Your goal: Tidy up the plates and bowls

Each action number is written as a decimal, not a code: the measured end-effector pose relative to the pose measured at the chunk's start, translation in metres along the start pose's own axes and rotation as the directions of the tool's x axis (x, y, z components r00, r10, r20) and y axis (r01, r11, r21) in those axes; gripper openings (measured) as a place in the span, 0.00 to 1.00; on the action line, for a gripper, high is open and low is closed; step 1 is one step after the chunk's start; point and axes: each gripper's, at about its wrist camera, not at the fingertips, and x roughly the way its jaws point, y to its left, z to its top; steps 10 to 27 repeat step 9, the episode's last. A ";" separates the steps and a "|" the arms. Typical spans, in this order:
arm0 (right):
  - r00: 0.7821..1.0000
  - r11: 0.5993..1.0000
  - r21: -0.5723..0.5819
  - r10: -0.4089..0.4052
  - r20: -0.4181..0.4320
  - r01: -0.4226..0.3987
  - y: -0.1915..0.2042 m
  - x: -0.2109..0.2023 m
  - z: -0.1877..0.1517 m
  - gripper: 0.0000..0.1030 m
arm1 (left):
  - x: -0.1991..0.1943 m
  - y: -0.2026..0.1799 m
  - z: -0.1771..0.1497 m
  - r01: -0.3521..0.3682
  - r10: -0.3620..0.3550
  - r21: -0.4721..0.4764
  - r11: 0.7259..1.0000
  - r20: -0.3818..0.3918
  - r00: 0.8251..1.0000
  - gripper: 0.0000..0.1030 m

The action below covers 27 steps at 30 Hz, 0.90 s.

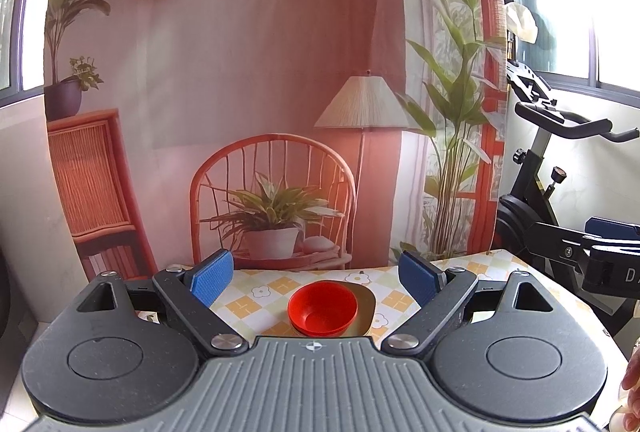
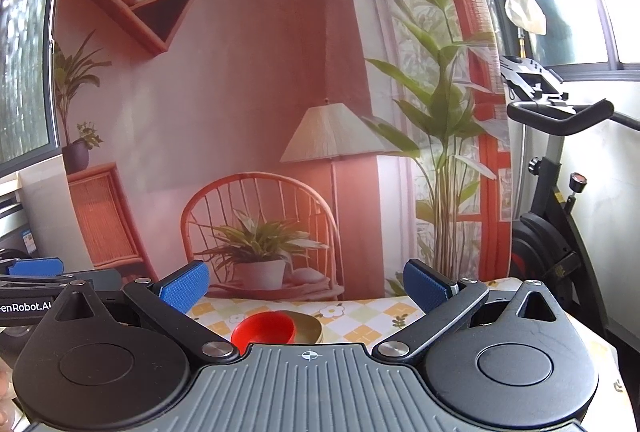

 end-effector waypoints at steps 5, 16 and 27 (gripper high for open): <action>1.000 1.000 0.000 0.000 -0.002 0.000 0.000 0.000 0.000 1.00 | 0.000 0.000 0.000 -0.002 0.002 0.002 1.000 -0.001 1.000 0.89; 1.000 1.000 0.002 -0.002 -0.002 0.002 -0.001 -0.001 -0.001 1.00 | 0.001 0.000 -0.001 0.000 0.000 0.006 1.000 -0.003 1.000 0.89; 1.000 1.000 0.002 -0.002 -0.002 0.002 -0.001 -0.001 -0.001 1.00 | 0.001 0.000 -0.001 0.000 0.000 0.006 1.000 -0.003 1.000 0.89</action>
